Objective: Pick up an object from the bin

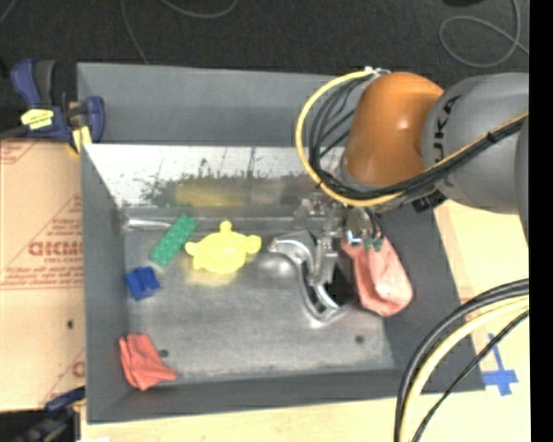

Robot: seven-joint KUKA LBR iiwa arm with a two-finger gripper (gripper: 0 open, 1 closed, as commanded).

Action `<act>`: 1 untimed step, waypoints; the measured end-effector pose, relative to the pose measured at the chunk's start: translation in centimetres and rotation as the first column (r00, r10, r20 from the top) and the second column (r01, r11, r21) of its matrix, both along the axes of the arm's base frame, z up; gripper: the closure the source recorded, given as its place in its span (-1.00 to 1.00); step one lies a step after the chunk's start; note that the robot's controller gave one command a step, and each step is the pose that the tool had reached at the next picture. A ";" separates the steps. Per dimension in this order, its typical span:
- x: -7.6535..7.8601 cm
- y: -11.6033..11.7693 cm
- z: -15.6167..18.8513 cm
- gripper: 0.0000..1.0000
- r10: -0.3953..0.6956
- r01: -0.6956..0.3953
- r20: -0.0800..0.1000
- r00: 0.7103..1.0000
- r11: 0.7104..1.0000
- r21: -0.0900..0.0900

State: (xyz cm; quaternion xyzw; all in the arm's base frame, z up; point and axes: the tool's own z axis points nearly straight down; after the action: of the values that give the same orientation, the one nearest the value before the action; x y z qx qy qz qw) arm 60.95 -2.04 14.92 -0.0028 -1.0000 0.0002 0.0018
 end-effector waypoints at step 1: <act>0.1 0.0 0.5 -1.00 0.000 0.000 0.008 1.000 1.000 0.000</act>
Offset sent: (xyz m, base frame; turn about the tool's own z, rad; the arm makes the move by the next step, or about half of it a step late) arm -0.0016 0.0164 0.0638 -0.6720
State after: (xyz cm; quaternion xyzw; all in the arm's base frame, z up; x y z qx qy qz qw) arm 61.09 -2.05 15.43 -0.0027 -1.0000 0.0004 -0.0020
